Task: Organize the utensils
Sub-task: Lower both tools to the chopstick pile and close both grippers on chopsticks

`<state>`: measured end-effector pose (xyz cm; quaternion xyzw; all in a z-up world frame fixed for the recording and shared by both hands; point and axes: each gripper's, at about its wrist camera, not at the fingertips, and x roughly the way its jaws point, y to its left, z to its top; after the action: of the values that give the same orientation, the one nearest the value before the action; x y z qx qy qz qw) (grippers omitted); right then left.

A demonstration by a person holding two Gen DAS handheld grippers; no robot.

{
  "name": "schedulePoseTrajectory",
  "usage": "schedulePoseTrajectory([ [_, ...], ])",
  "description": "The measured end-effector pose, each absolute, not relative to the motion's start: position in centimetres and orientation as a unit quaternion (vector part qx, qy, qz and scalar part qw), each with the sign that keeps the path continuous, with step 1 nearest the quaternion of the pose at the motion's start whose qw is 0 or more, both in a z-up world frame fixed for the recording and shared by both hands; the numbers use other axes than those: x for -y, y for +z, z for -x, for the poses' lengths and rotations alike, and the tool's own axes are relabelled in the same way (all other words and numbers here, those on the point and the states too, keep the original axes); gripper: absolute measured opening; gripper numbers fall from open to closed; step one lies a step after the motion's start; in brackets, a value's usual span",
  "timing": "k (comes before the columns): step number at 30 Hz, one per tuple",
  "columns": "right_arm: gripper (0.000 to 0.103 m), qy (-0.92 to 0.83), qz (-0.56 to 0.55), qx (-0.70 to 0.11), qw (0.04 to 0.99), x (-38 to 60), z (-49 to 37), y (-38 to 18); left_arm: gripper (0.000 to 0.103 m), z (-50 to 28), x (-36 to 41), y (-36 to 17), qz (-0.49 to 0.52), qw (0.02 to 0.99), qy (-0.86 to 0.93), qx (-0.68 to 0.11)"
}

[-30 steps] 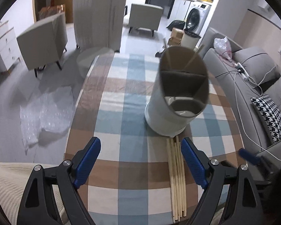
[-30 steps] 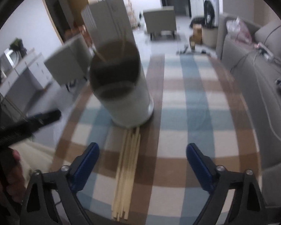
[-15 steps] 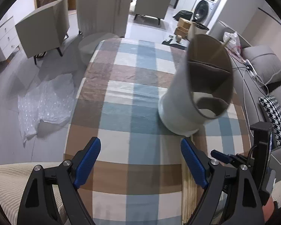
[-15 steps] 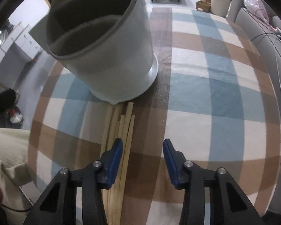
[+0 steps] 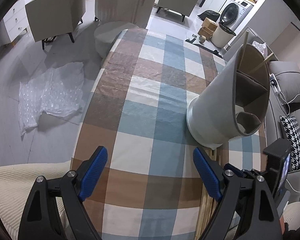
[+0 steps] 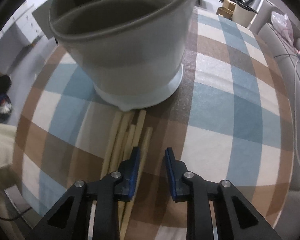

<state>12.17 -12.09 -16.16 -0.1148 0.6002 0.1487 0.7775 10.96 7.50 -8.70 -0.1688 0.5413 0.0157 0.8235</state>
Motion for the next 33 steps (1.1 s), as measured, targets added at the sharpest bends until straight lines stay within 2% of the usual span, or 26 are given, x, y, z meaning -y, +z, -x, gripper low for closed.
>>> schedulePoseTrajectory([
  [13, 0.024, 0.136, 0.100, -0.583, 0.795, 11.3, -12.2, -16.1, 0.084, -10.9, -8.5, -9.3, 0.178, 0.815, 0.017, -0.552],
  [15, 0.017, 0.134, 0.094, -0.579, 0.798, 11.1, -12.4, -16.0, 0.084, -11.0, -8.6, -9.8, 0.179, 0.809, 0.016, -0.560],
  [16, 0.003, 0.133, 0.087, -0.578, 0.800, 11.3, -12.4, -16.0, 0.084, -11.1, -8.5, -10.1, 0.180, 0.805, 0.016, -0.565],
  [17, 0.004, 0.131, 0.080, -0.580, 0.800, 11.4, -12.4, -15.9, 0.084, -11.1, -8.3, -10.3, 0.180, 0.801, 0.013, -0.570],
  [33, 0.003, 0.071, -0.237, -0.546, 0.800, 23.9, -12.3, -13.1, 0.084, -10.9, -0.1, -14.2, 0.126, 0.749, -0.068, -0.647],
])
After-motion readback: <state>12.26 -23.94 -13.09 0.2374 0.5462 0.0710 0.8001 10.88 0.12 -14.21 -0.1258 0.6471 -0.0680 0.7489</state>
